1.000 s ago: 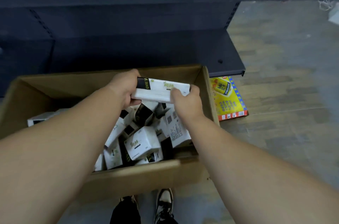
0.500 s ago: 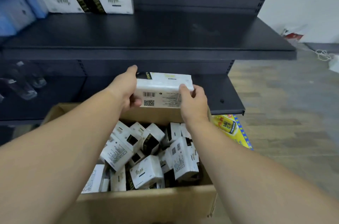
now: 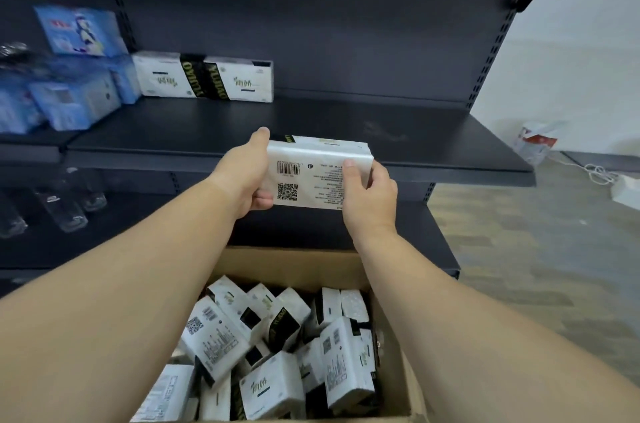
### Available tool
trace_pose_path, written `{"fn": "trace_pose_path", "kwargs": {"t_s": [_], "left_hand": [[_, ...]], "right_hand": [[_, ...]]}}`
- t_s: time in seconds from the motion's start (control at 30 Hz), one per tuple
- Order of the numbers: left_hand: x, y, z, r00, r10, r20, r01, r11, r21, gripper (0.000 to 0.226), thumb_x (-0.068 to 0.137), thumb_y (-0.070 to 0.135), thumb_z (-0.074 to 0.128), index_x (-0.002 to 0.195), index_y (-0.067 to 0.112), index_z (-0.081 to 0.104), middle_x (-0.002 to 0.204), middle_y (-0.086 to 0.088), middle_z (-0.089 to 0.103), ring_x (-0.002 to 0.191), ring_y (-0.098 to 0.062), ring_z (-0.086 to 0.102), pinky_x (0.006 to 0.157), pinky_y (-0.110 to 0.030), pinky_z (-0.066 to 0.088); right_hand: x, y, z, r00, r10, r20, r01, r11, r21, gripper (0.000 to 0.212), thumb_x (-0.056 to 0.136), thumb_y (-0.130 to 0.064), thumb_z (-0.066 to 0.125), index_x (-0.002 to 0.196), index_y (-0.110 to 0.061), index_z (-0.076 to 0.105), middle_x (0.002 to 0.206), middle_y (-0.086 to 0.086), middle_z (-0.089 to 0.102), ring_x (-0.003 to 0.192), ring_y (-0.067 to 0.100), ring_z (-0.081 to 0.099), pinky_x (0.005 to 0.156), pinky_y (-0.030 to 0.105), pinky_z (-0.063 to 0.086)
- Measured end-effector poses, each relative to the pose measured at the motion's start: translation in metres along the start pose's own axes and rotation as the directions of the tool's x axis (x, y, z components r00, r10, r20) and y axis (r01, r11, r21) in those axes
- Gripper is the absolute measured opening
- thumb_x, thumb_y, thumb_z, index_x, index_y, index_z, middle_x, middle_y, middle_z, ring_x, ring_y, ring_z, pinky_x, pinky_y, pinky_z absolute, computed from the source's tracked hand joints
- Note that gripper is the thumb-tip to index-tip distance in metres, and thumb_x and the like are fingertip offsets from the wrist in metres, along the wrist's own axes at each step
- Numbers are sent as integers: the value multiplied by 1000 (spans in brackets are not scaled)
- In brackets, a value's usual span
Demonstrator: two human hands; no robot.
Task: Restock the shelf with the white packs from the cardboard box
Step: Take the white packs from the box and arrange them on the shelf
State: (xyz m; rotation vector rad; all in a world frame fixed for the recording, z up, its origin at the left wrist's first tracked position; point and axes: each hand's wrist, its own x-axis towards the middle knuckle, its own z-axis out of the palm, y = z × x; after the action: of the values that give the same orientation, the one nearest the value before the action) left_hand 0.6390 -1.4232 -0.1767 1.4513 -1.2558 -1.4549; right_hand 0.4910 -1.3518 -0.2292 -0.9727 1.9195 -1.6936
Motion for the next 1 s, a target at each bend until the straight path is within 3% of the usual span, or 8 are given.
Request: {"fn": "trace_pose_path", "kwargs": {"t_s": [0.2, 0.33, 0.53, 0.63, 0.83, 1.0], "left_hand": [[17, 23, -13, 997, 74, -10, -73, 997, 8, 57, 93, 64, 36, 107, 15, 61, 87, -8, 69, 56, -21, 60, 52, -26, 51], [41, 41, -20, 994, 105, 17, -105, 994, -10, 58, 93, 64, 36, 113, 16, 61, 95, -10, 72, 64, -24, 65, 50, -27, 53], [71, 65, -22, 992, 120, 44, -119, 993, -25, 63, 91, 66, 40, 124, 15, 57, 105, -9, 68, 66, -23, 63, 48, -26, 51], [80, 76, -18, 988, 143, 50, -142, 990, -21, 57, 94, 63, 38, 122, 16, 56, 98, -6, 67, 68, -22, 62, 52, -27, 52], [102, 94, -8, 988, 145, 52, -145, 989, -7, 59, 93, 66, 37, 113, 15, 60, 98, -7, 69, 76, -26, 66, 57, -31, 56], [121, 104, 5, 989, 135, 58, -134, 991, -26, 52, 97, 61, 35, 106, 17, 61, 91, -7, 72, 73, -26, 67, 61, -34, 57]], "right_hand": [[19, -25, 17, 999, -49, -20, 49, 999, 19, 42, 97, -50, 51, 131, -27, 50, 118, -5, 42, 105, 12, 53, 82, 28, 50], [37, -38, 33, 996, -76, -39, 76, 997, 13, 30, 96, -50, 51, 120, -31, 52, 114, -6, 43, 101, 12, 55, 86, 35, 54], [67, -46, 55, 993, -73, -94, 77, 996, 39, 39, 89, -57, 53, 115, -29, 59, 113, -3, 55, 94, 10, 61, 87, 38, 55], [80, -51, 61, 989, -87, -118, 91, 995, 28, 39, 87, -57, 54, 111, -28, 61, 113, 3, 60, 93, 13, 65, 84, 40, 58], [113, -61, 62, 990, -77, -114, 81, 996, 32, 36, 92, -51, 55, 119, -27, 59, 116, -1, 60, 99, 12, 62, 85, 32, 52], [142, -60, 69, 991, -94, -92, 98, 994, 44, 43, 92, -50, 55, 129, -28, 54, 122, -1, 59, 106, 17, 61, 92, 41, 52]]}}
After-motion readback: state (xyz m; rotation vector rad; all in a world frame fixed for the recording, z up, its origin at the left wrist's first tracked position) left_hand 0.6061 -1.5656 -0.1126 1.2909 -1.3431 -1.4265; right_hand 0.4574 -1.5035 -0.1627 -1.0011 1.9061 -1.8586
